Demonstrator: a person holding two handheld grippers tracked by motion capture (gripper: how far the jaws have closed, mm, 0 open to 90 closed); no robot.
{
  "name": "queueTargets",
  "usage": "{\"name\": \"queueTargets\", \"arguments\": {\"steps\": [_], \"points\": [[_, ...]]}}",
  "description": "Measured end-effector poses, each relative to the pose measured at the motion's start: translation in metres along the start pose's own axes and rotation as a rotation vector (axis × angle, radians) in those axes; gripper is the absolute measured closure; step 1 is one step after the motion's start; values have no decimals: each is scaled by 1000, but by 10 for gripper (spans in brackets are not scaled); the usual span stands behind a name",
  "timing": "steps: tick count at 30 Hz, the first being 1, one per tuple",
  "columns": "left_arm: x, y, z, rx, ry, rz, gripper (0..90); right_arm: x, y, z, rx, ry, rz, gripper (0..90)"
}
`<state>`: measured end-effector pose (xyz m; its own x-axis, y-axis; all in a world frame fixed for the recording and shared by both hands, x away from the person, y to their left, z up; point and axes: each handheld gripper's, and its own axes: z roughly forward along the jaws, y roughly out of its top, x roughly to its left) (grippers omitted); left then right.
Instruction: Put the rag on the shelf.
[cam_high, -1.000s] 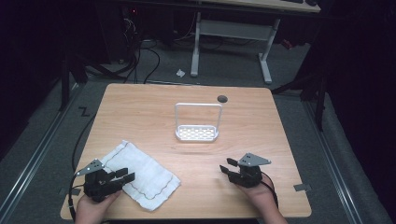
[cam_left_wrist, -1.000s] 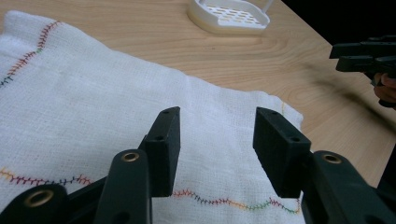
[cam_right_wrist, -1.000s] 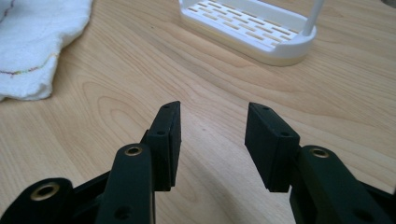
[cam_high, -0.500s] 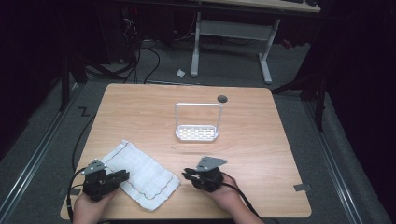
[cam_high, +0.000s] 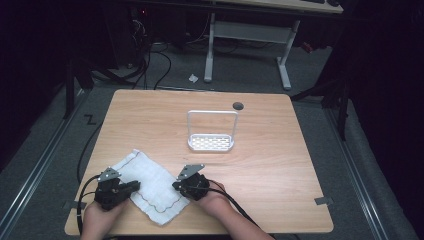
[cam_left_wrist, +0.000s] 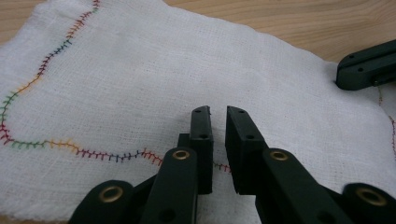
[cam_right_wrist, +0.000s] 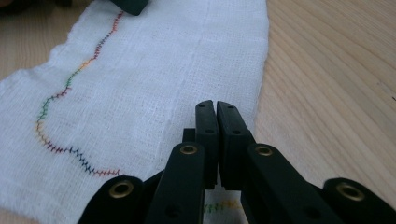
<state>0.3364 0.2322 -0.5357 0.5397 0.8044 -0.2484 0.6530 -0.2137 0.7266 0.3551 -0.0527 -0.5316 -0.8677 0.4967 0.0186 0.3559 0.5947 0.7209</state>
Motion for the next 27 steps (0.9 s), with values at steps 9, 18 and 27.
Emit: {"name": "queueTargets", "arguments": {"steps": [9,18,27], "points": [[-32,6,18,15,-39,60,801,9,-30,-32,7,14,-2,887],[-71,12,41,36,-115,153,796,17,-72,-72,-11,12,47,878],[-89,17,49,1,-120,196,703,17,-75,-91,-76,-32,77,787]]}}
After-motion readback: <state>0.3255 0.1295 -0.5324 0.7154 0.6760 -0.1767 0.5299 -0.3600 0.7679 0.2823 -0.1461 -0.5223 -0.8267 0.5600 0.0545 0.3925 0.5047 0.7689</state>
